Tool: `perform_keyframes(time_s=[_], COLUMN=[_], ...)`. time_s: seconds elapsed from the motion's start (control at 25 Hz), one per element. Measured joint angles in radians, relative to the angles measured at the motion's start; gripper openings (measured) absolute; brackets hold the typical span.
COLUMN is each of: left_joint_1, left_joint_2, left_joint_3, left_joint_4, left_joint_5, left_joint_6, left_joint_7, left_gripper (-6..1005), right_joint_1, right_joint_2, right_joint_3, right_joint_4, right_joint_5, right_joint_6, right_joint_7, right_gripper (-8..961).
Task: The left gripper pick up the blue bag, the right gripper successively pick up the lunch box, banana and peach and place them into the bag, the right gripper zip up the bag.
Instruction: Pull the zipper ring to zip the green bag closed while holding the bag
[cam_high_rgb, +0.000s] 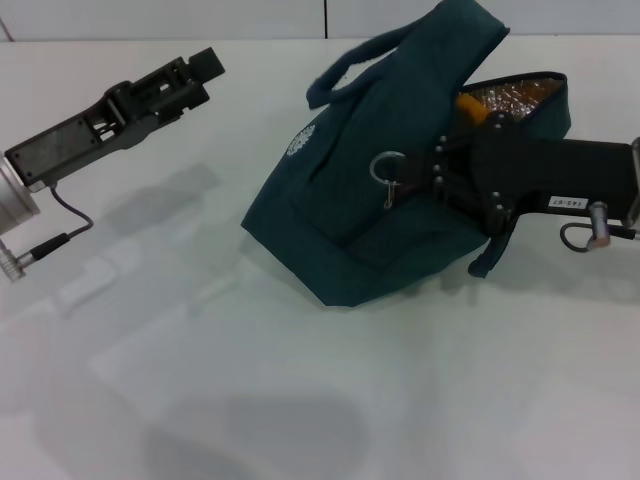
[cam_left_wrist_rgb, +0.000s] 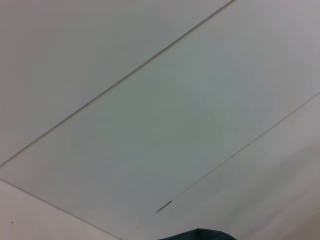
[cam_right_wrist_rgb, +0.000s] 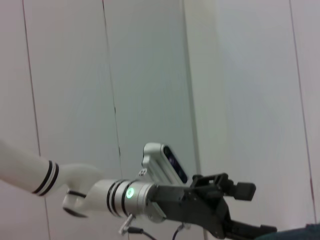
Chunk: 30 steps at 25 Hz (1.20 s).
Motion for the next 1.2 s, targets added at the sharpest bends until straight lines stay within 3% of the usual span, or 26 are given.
perform_keyframes(time_s=[0.2, 0.56, 0.8, 1.2], left_joint_1=[0.007, 0.0, -0.003, -0.056], left_joint_2=[0.002, 0.015, -0.002, -0.023], left_joint_3=[0.007, 0.01, 0.029, 0.089], left_joint_4=[0.001, 0.014, 0.014, 0.009], left_joint_5=[0.026, 0.213, 0.238, 0.229], left_joint_6=[0.005, 0.011, 0.015, 0.051], left_joint_7=[0.068, 0.315, 0.47, 0.492], left_gripper=[892, 890, 889, 887], right_joint_1=[0.033, 0.073, 0.082, 0.092], right_joint_2=[-0.006, -0.025, -0.036, -0.037], right_joint_3=[0.0, 0.005, 0.005, 0.001], right_joint_4=[0.009, 0.037, 0.038, 0.039], right_joint_5=[-0.026, -0.035, -0.035, -0.047], right_joint_6=[0.008, 0.018, 0.023, 0.047], right_joint_7=[0.03, 0.087, 0.124, 0.155], right_gripper=[7, 7, 7, 7])
